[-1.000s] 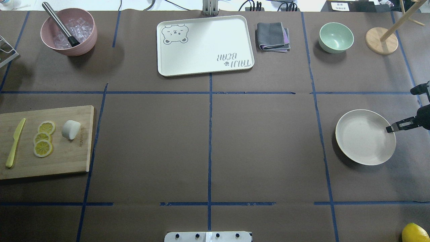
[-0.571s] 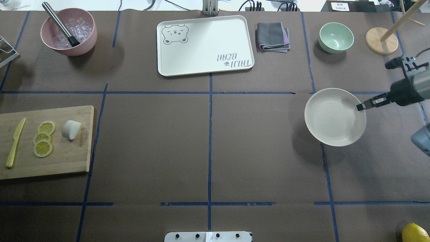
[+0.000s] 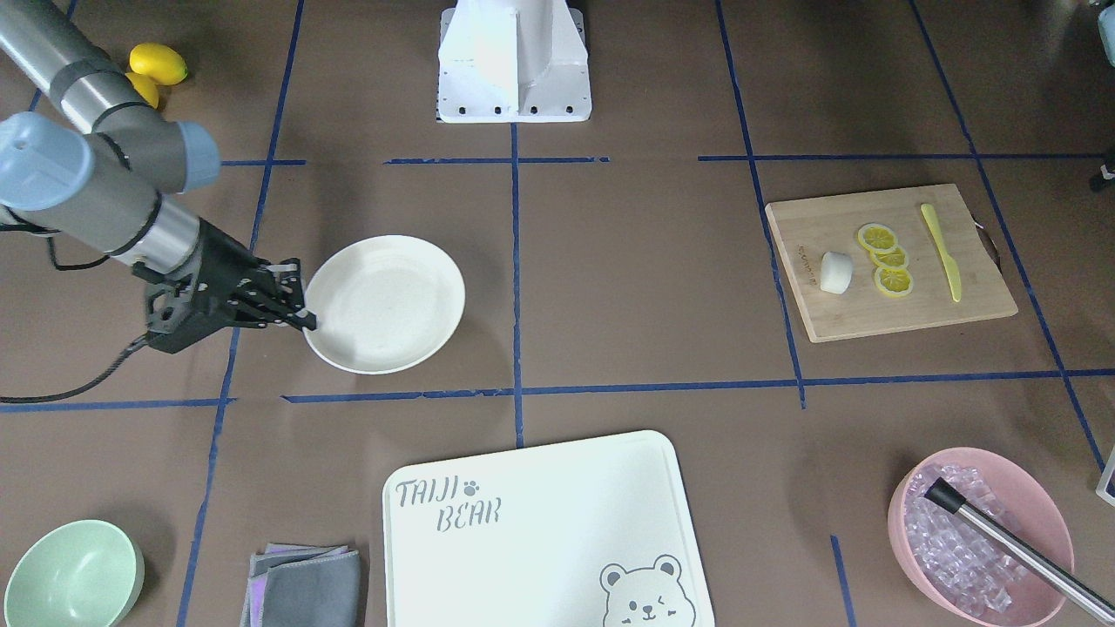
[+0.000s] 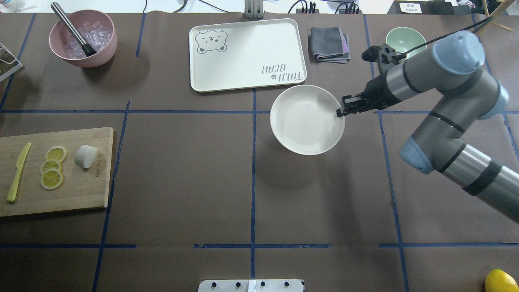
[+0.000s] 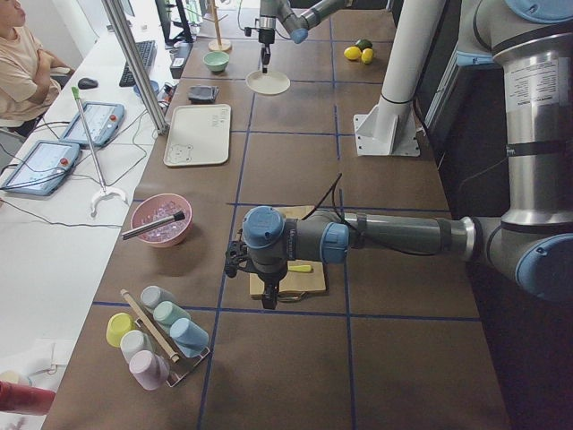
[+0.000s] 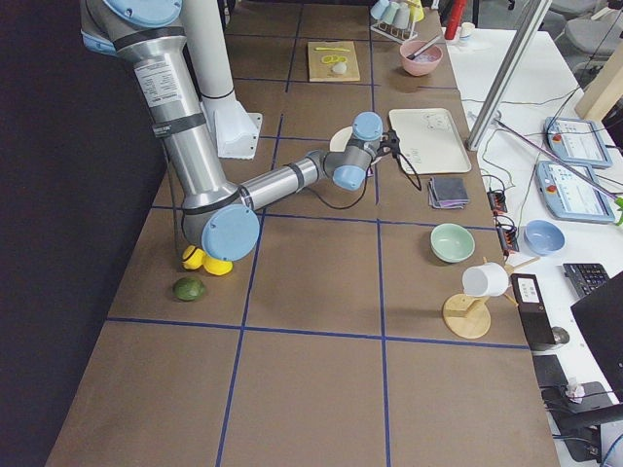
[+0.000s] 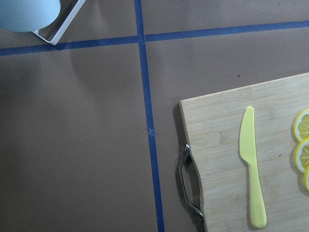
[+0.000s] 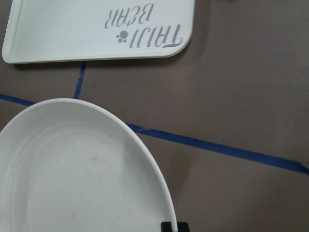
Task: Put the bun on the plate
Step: 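Slide the white plate with the right gripper toward the table center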
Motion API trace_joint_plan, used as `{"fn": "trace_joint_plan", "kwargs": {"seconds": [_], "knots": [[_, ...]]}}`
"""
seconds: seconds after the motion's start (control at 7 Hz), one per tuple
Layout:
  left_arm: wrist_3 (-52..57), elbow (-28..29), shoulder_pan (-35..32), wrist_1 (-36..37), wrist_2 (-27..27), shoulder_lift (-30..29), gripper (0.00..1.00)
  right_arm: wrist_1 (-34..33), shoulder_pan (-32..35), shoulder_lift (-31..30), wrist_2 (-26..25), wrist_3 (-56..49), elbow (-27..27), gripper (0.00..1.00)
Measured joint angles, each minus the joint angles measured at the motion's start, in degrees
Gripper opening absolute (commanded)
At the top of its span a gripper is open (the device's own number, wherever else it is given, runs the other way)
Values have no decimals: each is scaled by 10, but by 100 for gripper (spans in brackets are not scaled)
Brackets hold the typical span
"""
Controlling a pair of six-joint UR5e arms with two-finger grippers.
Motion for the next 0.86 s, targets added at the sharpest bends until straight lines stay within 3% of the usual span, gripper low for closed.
{"fn": "trace_joint_plan", "kwargs": {"seconds": [0.43,0.57,0.71,0.86], "knots": [[0,0,0,0,-1,1,100,-58,-115,58,-128,106,-2,3],[0,0,0,0,-1,1,100,-62,-142,63,-162,128,-3,16],[0,0,0,0,-1,1,100,-66,-160,64,-178,137,-5,36],[0,0,0,0,-1,1,100,-68,-170,65,-184,141,-7,99]]}}
